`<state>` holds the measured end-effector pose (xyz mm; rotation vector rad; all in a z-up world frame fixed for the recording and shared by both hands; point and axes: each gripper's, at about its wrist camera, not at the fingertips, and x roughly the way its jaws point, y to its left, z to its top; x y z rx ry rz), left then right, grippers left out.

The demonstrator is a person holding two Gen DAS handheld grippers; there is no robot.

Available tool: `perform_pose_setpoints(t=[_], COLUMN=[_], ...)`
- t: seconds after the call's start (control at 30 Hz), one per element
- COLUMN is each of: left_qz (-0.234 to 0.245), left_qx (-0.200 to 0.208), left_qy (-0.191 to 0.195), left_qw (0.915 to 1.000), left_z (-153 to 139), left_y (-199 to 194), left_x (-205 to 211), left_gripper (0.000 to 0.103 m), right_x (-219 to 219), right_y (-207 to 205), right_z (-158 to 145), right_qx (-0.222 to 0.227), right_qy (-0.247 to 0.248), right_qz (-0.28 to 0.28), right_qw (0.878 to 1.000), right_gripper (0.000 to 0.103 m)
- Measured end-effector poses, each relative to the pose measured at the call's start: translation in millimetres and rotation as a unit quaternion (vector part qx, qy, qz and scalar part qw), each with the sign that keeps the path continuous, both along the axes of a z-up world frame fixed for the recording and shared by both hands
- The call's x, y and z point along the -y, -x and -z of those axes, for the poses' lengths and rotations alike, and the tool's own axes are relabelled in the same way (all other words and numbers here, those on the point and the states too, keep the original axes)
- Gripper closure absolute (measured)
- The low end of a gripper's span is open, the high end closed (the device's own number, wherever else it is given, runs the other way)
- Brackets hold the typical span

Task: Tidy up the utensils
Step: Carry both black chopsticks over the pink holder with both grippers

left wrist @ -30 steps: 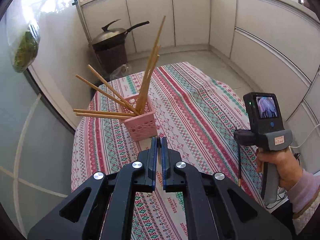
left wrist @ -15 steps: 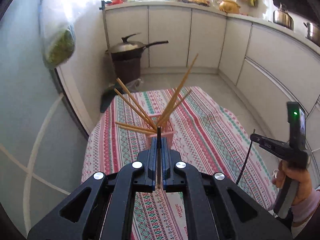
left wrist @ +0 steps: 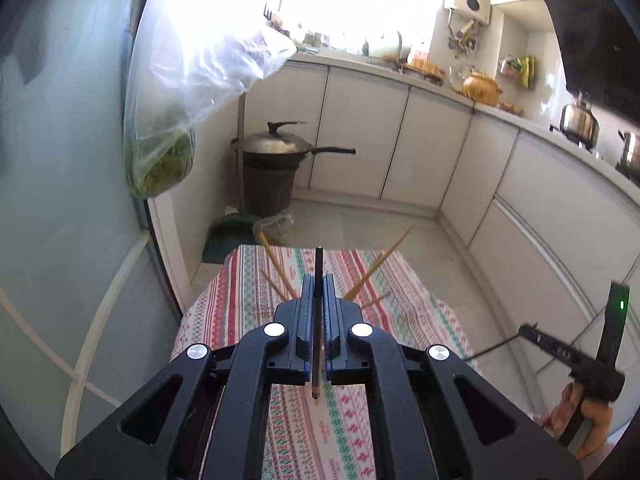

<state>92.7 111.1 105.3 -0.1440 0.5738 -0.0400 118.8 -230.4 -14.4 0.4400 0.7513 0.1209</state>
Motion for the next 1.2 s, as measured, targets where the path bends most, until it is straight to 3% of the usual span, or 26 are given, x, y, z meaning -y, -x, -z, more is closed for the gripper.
perform_pose_setpoints(t=[0.1, 0.27, 0.53, 0.6, 0.77, 1.2], left_qz=[-0.015, -0.037, -0.05, -0.056, -0.072, -0.12], left_qx=[0.0, -0.004, -0.048, -0.047, -0.017, 0.037], left_qy=[0.018, 0.014, 0.029, 0.037, 0.042, 0.072], left_qw=[0.9997, 0.9992, 0.9971, 0.9966, 0.9963, 0.9894], left_z=[-3.4, 3.7, 44.4, 45.1, 24.8, -9.7], left_y=[-19.2, -54.0, -97.0, -93.3, -68.0, -8.2], left_x=[-0.1, 6.2, 11.5, 7.8, -7.4, -56.2], left_gripper=[0.1, 0.1, 0.098, 0.086, 0.08, 0.079], right_x=[2.4, 5.0, 11.5, 13.1, 9.2, -55.3], right_y=[0.8, -0.5, -4.3, -3.3, 3.5, 1.7], right_z=[-0.3, 2.1, 6.0, 4.1, -6.3, -57.6], right_qx=[-0.001, -0.009, -0.02, -0.018, -0.004, 0.057], right_qy=[-0.009, -0.012, -0.012, -0.015, -0.025, -0.028], right_qz=[-0.006, -0.013, -0.01, -0.011, -0.022, -0.061], right_qw=[1.0, 1.0, 1.0, 1.0, 0.999, 0.996], right_gripper=[0.099, 0.099, 0.099, 0.099, 0.099, 0.098])
